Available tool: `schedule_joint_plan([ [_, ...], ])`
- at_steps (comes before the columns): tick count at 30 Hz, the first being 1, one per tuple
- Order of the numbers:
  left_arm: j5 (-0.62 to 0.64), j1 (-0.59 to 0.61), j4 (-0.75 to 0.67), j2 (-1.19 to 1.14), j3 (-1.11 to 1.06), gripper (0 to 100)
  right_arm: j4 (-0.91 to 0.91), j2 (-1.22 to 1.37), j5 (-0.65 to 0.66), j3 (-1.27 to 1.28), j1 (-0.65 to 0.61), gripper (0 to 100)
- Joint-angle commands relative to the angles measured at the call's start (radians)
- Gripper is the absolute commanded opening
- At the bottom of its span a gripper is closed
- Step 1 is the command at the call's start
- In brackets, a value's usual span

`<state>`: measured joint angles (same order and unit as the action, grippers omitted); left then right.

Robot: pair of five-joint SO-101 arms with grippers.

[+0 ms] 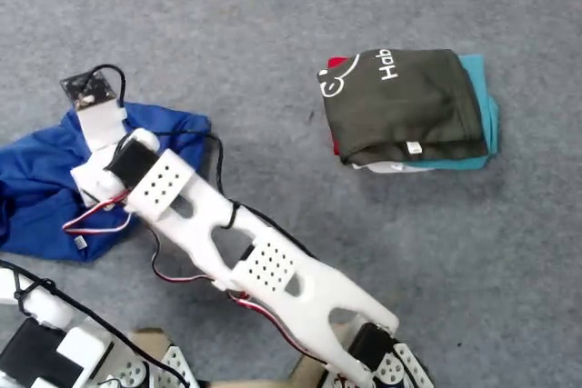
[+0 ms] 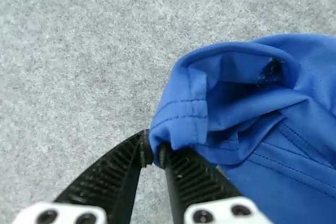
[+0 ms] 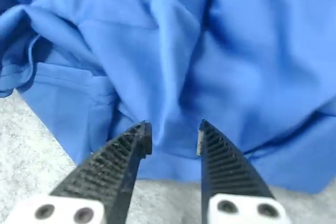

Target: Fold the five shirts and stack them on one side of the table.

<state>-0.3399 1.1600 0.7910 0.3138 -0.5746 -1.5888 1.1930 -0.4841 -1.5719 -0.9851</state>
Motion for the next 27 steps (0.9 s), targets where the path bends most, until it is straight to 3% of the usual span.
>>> schedule_joint_plan([
  [1, -0.005, 0.008, -0.012, 0.020, 0.004, 3, -0.064, -0.013, 0.034, -0.101, 0.034, 15.6],
  [7, -0.005, 0.010, -0.012, 0.025, 0.002, 3, -0.172, -0.004, 0.218, -0.091, 0.005, 15.8],
  [15, -0.005, 0.012, -0.011, 0.025, 0.002, 3, -0.152, 0.030, 0.224, -0.061, -0.054, 15.9],
  [27, -0.005, 0.012, -0.012, 0.025, 0.002, 3, -0.057, 0.116, 0.226, -0.062, -0.038, 15.9],
])
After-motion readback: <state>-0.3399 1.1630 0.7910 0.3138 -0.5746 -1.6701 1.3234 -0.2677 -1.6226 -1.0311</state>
